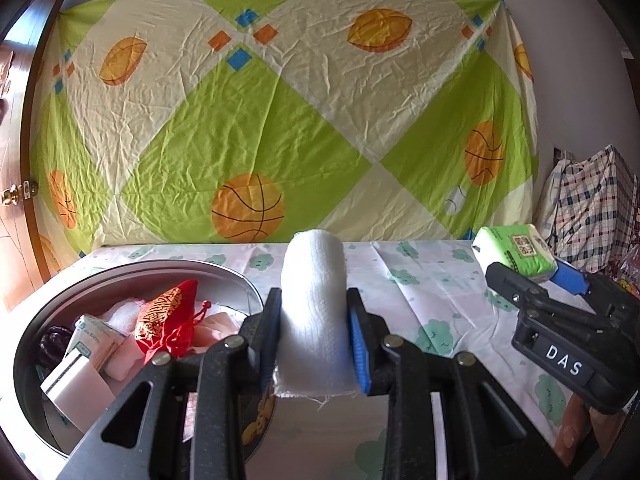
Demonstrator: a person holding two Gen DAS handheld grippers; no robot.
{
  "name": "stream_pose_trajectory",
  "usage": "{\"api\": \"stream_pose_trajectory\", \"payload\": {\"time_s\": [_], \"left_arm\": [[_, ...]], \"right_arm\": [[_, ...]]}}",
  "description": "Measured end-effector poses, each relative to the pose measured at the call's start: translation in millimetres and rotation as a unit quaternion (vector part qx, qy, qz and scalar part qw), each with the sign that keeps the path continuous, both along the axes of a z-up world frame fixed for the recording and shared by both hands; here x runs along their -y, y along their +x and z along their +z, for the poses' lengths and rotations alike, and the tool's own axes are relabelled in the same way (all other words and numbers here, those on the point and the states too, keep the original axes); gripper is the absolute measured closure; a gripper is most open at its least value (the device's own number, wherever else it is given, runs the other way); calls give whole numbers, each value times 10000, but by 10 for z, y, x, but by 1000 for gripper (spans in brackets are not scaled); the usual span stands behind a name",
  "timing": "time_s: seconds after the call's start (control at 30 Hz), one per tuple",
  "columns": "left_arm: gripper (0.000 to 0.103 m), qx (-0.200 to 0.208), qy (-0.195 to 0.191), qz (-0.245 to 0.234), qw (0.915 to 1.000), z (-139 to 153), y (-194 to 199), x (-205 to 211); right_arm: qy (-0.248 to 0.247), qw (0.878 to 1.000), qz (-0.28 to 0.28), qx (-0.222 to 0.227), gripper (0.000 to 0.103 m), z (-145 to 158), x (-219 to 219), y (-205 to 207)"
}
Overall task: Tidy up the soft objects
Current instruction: 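Carry the gauze roll and tissue pack toward the tin with both grippers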
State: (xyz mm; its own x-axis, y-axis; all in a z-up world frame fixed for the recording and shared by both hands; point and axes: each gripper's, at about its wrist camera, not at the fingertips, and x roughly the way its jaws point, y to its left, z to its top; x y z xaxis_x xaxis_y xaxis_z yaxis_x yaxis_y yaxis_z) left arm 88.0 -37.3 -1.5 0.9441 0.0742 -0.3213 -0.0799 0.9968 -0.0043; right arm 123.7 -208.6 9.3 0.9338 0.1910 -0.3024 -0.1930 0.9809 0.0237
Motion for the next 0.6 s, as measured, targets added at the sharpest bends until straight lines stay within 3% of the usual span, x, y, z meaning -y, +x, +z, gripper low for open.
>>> {"api": "stream_pose_trajectory", "payload": {"time_s": [0.6], "left_arm": [[73, 120, -16, 208, 9997, 18, -148, -172]], "right_arm": [[-3, 9997, 246, 55, 33, 15, -202, -130]]}}
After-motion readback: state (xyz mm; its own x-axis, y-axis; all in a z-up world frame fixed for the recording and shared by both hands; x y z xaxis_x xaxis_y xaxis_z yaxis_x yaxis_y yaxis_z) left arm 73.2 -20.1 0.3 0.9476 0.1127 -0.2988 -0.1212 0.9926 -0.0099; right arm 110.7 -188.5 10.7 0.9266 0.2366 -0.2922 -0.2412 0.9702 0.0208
